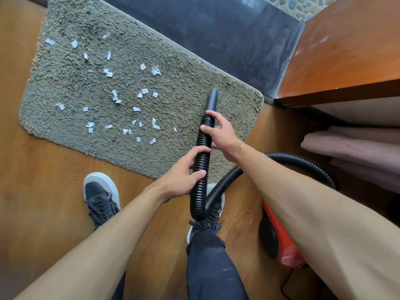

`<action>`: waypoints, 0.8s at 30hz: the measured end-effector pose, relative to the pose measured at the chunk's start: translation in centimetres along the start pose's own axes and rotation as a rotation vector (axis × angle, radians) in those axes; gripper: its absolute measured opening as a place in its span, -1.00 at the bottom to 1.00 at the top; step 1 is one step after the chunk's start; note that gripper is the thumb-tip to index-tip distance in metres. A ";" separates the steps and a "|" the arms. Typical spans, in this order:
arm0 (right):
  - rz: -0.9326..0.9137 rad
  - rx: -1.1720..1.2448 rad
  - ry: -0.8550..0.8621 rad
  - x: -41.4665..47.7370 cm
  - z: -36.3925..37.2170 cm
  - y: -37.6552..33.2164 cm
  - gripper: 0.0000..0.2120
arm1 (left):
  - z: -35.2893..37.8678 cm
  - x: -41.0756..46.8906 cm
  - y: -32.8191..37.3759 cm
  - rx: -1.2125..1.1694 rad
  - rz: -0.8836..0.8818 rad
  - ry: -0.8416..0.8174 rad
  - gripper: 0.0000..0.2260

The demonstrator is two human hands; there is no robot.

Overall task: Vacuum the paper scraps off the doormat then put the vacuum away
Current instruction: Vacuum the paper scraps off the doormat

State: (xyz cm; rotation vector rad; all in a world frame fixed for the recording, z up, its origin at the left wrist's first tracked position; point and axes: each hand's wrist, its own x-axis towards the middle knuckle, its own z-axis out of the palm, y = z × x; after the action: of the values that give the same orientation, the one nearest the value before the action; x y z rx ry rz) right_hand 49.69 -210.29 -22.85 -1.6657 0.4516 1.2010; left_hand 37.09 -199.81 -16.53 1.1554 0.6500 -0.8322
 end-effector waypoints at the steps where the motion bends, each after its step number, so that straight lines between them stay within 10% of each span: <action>1: -0.001 0.001 -0.001 0.1 0.3 -0.1 -0.52 | -0.2 -0.1 -0.1 0.005 0.000 0.008 -0.55; 24: 0.083 -0.024 -0.025 -1.8 4.7 1.0 -0.55 | -3.1 -4.5 -1.5 -0.133 -0.080 -0.005 -0.54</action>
State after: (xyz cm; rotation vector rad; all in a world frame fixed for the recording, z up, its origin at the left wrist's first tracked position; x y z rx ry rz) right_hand 45.83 -207.08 -21.80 -1.6647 0.4963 1.2913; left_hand 33.26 -196.05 -14.56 1.0126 0.7408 -0.8467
